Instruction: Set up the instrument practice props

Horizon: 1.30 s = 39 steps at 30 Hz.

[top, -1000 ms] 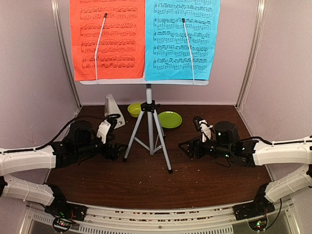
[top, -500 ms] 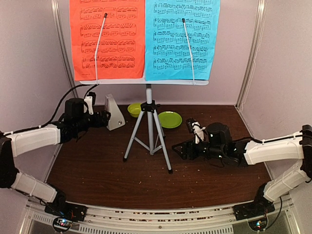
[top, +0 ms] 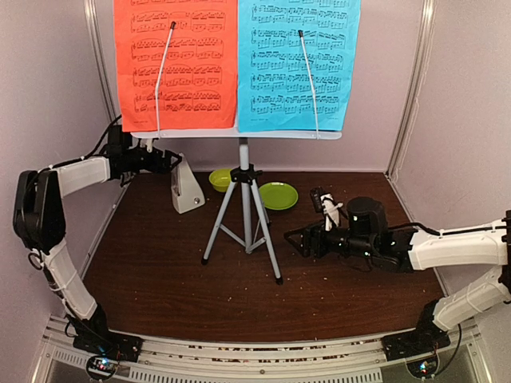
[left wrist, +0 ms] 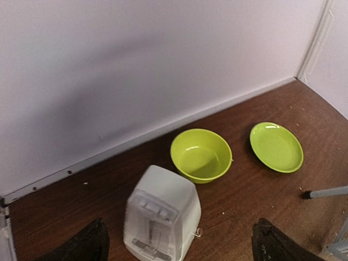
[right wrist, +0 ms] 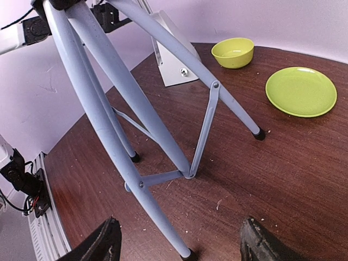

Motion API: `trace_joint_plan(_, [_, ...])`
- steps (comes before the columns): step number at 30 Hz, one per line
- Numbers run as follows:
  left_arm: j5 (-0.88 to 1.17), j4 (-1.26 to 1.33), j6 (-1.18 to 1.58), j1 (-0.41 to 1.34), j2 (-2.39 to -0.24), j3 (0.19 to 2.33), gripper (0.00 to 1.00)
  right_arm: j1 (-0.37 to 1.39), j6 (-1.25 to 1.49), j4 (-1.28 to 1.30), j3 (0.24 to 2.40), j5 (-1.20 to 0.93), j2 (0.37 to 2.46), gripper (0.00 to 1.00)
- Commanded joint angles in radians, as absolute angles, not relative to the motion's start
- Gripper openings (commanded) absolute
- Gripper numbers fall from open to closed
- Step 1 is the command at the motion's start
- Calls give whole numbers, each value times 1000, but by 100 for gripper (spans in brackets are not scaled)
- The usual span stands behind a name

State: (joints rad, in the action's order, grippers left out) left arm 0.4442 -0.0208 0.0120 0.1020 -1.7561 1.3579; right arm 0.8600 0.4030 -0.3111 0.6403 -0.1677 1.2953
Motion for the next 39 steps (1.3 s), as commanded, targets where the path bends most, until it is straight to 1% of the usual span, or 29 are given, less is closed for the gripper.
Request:
trace_joint_plan(1, [690,-103,-151,83,-1868,1458,93,862,390,-306,624,-160,1268,75])
trace_joint_plan(5, [735,-166,-202,56,-1970,1567,92,863,387,-290,620,-154,1248,75])
trace_joint_plan(10, [730,-203,-230,49,-2048,1660,90,862,380,-269,626,-157,1232,76])
trace_joint_plan(14, [767,-170,-253,46,-2049,1661,91,861,377,-255,631,-167,1217,76])
trace_joint_plan(20, [885,-344,-371,46,-2132,1822,93,862,376,-240,644,-175,1219,76])
trace_joint_plan(24, [882,-407,-377,46,-2187,1916,92,862,374,-235,659,-181,1227,76])
trace_joint_plan(35, [847,-472,-378,48,-2214,1963,84,861,368,-236,665,-190,1226,76])
trace_joint_plan(39, [821,-483,-369,54,-2219,1970,83,860,354,-222,665,-177,1211,76])
